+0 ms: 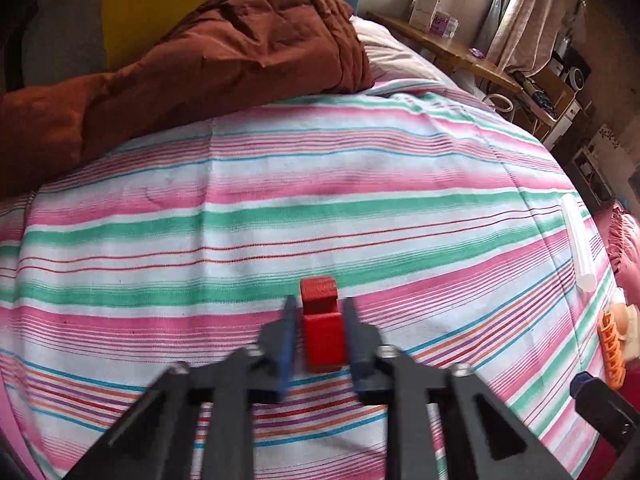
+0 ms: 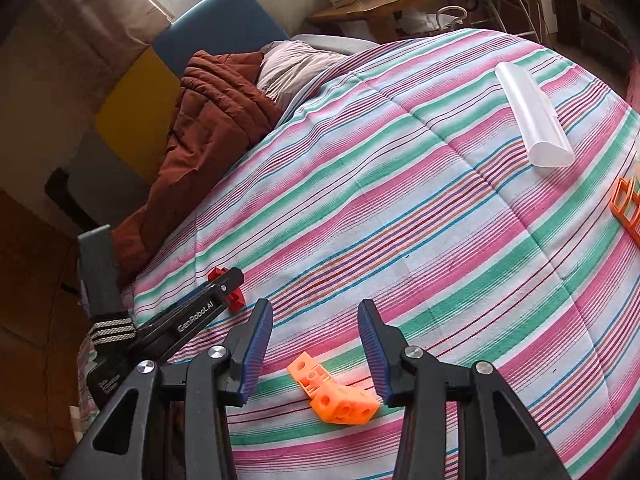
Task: Organize rigid objects
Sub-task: 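Move the right tool to the orange cubes while the left tool grasps the red block, then close the right tool on the orange cube cluster and lift it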
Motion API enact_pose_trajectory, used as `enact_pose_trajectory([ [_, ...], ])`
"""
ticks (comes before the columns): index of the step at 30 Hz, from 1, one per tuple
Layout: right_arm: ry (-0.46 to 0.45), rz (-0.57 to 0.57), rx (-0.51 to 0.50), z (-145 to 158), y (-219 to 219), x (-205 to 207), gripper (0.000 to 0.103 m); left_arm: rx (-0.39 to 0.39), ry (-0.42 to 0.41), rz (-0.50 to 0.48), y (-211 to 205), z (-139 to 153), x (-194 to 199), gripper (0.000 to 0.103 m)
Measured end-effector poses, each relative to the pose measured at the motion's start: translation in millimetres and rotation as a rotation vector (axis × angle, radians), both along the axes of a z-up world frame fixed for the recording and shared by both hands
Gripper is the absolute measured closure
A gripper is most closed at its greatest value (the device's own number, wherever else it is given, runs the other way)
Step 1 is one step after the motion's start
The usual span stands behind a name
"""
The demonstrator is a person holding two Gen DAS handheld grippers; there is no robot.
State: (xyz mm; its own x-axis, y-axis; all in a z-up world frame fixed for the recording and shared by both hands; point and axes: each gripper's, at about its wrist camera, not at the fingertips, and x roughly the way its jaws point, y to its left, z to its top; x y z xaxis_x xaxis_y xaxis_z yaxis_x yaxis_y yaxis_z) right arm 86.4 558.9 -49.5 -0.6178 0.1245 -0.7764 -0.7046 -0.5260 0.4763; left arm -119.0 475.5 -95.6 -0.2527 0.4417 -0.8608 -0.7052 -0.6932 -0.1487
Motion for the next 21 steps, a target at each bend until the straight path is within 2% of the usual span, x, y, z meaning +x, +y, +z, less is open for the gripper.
enact_pose_trajectory([
  [3,0.001,0.005,-0.012,-1.7,0.4,-0.9,0.059,0.033,0.001,-0.027,-17.0,0.4,7.8,0.088],
  [8,-0.02,0.03,-0.038,-7.4,-0.4,-5.1,0.059,0.013,0.034,-0.043,-53.6,3.8,34.6,0.088],
  [14,-0.074,0.082,-0.113,-24.7,-1.9,-14.0,0.059,0.032,0.007,-0.024,-95.7,9.7,67.8,0.088],
  [21,-0.144,0.103,-0.127,-35.8,-6.2,-18.3,0.059,0.046,0.069,-0.053,-137.5,25.5,106.5,0.088],
])
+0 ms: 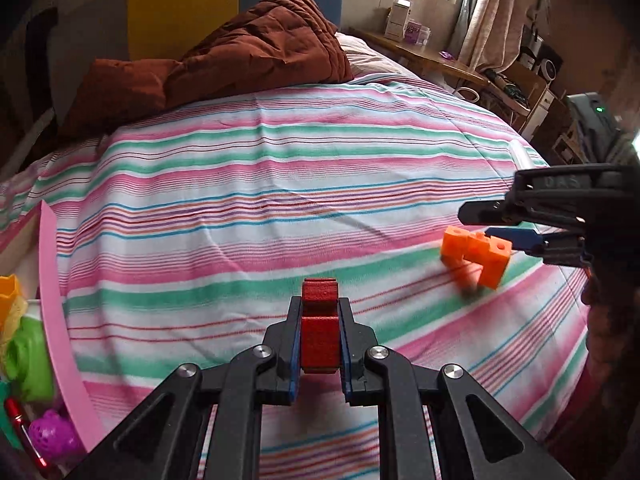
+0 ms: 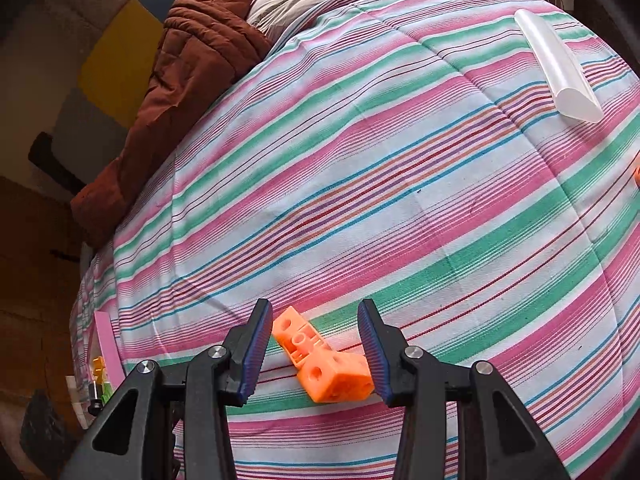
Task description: Organize rigid objects
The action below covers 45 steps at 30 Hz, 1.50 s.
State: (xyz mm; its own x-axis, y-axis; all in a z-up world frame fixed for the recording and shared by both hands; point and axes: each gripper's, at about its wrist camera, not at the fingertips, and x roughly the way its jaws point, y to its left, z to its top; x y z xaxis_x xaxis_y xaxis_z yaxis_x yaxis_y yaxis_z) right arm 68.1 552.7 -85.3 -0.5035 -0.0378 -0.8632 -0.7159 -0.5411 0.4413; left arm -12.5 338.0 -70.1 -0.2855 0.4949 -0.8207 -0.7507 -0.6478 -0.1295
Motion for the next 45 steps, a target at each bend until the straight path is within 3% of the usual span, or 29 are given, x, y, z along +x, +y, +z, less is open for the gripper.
enact_pose_trajectory([
  [13,-0.093,0.17,0.067,-6.2,-29.1,-20.3,0.056,0.065,0.01,0.015,-59.5,26.2,26.7,0.088],
  [16,0.032,0.257,-0.081,-5.7,-38.3,-25.1,0.056,0.077,0.02,0.021,-68.8,32.3,29.7,0.088],
  [17,0.033,0.274,-0.082,-5.0,-42.9,-27.2,0.056,0.079,0.026,0.021,-71.3,33.9,30.6,0.088],
  [20,-0.043,0.293,0.041,-2.2,-53.6,-31.0,0.056,0.09,0.034,0.025,-78.4,37.9,34.4,0.088],
  [29,-0.026,0.371,0.035,-3.7,-65.9,-41.6,0.056,0.107,0.035,0.042,-95.3,42.5,39.2,0.088],
  [35,-0.077,0.489,0.142,-2.9,-93.3,-52.1,0.055,0.116,0.03,0.044,-101.9,44.0,38.1,0.088],
  [41,-0.118,0.52,0.194,-7.1,-101.1,-54.8,0.055,0.141,0.001,0.014,-102.5,38.6,37.6,0.088],
  [45,-0.131,0.474,0.206,-8.2,-93.4,-53.9,0.055,0.161,-0.002,-0.016,-89.5,41.1,31.1,0.088],
])
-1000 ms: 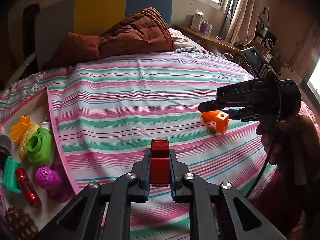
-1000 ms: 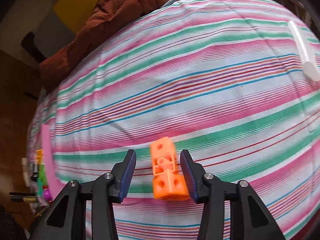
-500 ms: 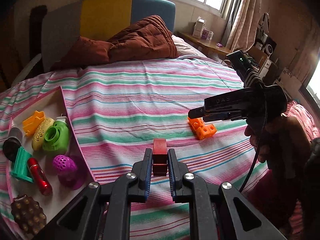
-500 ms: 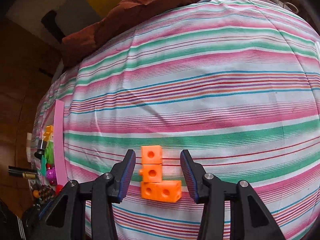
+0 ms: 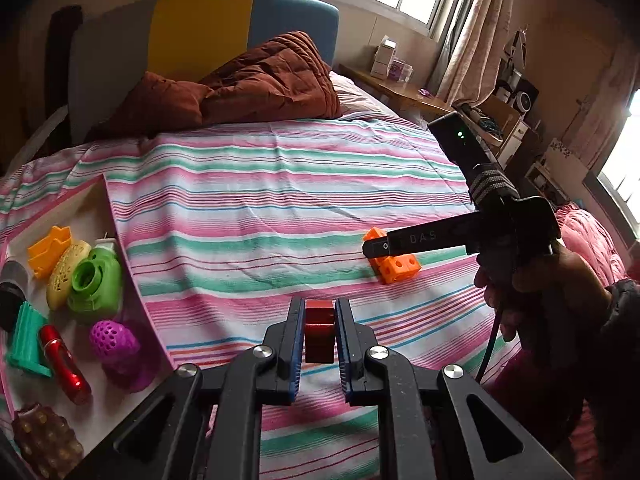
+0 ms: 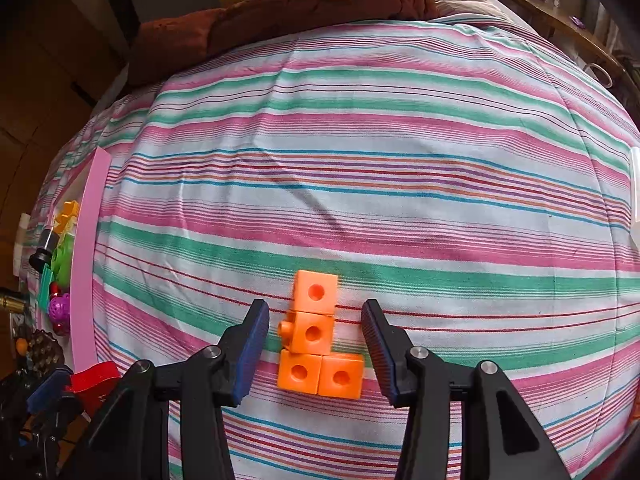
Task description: Organize rigid objects
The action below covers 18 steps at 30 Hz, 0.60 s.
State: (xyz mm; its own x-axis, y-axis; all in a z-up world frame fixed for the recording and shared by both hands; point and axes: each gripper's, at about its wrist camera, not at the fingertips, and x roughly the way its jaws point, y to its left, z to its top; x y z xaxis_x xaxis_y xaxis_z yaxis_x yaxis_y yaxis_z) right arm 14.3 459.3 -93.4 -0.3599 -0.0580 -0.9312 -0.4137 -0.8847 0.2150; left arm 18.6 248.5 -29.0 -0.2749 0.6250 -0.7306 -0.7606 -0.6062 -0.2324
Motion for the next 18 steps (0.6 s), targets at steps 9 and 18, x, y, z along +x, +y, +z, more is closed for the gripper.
enact_pose_trajectory([
  [9,0.022,-0.053,-0.013,2.9,10.3,-4.2,0.055,-0.068,0.01,-0.013,18.7,-16.2,-11.3,0.052],
  [18,0.032,-0.073,-0.003,4.3,14.1,-2.3,0.055,-0.099,0.033,-0.037,20.2,-20.6,-0.1,0.049],
])
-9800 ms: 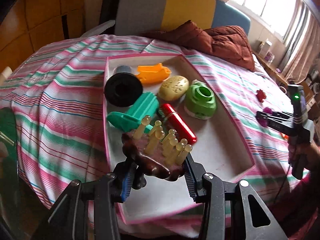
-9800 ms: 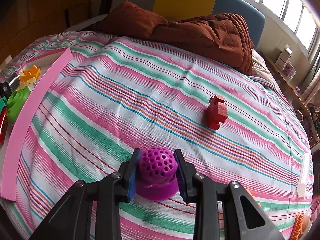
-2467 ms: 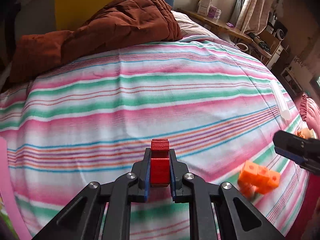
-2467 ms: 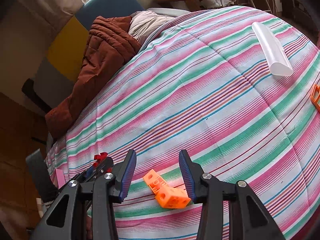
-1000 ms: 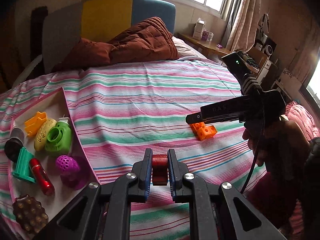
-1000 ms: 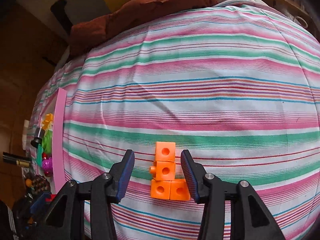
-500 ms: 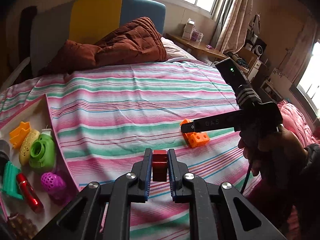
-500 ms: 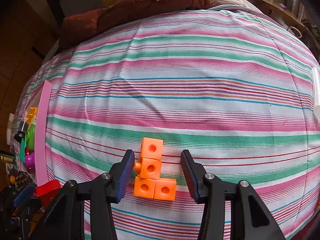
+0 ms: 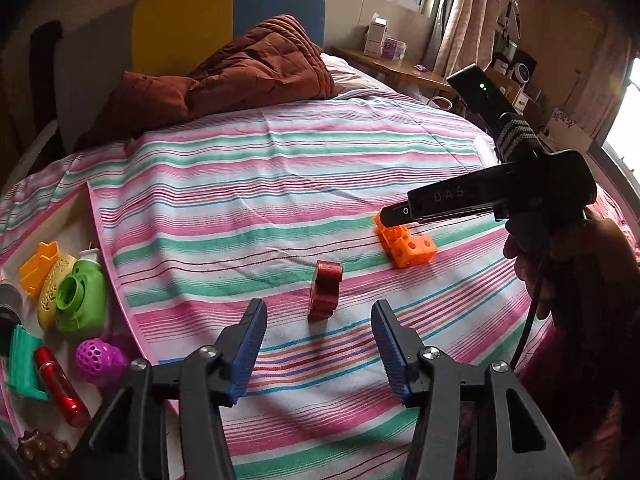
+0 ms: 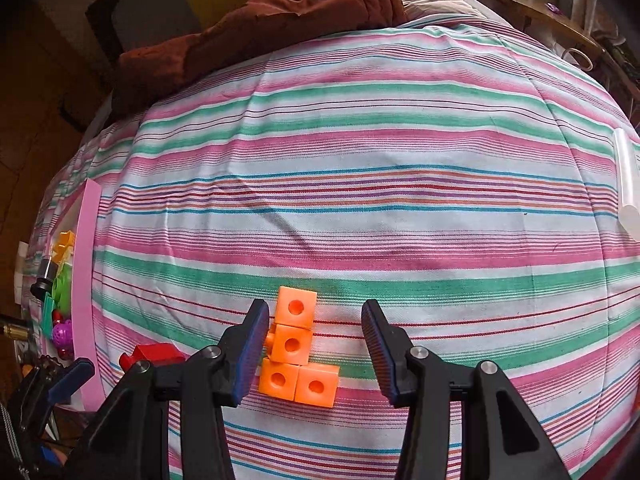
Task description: Organize rigid objects
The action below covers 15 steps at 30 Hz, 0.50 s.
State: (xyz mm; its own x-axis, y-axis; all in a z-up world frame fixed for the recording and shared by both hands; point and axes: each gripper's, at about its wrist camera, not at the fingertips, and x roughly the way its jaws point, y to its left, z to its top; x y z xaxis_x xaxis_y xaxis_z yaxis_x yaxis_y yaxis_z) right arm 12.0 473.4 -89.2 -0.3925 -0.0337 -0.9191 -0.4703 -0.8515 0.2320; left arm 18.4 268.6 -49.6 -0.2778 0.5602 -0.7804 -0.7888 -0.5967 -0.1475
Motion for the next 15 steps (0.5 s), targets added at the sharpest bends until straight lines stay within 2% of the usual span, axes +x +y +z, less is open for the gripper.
enact_pose_trajectory([
  [4,0.01,-0.015,-0.005,3.3,4.7,6.5,0.055,-0.033,0.023,-0.016,12.8,-7.4,4.3,0.056],
  [8,0.018,-0.019,-0.005,7.0,7.7,12.5,0.055,-0.059,0.002,-0.001,22.6,-20.6,-2.0,0.056],
  [9,0.019,-0.021,-0.006,7.5,8.3,13.4,0.055,-0.063,0.002,0.002,24.5,-22.9,-3.7,0.058],
  [11,0.017,-0.025,-0.007,7.7,9.2,14.5,0.055,-0.087,-0.003,-0.009,30.2,-29.0,-5.2,0.088],
  [15,0.017,-0.026,-0.011,7.4,10.4,14.4,0.055,-0.079,0.003,-0.039,31.2,-32.6,0.0,0.088],
])
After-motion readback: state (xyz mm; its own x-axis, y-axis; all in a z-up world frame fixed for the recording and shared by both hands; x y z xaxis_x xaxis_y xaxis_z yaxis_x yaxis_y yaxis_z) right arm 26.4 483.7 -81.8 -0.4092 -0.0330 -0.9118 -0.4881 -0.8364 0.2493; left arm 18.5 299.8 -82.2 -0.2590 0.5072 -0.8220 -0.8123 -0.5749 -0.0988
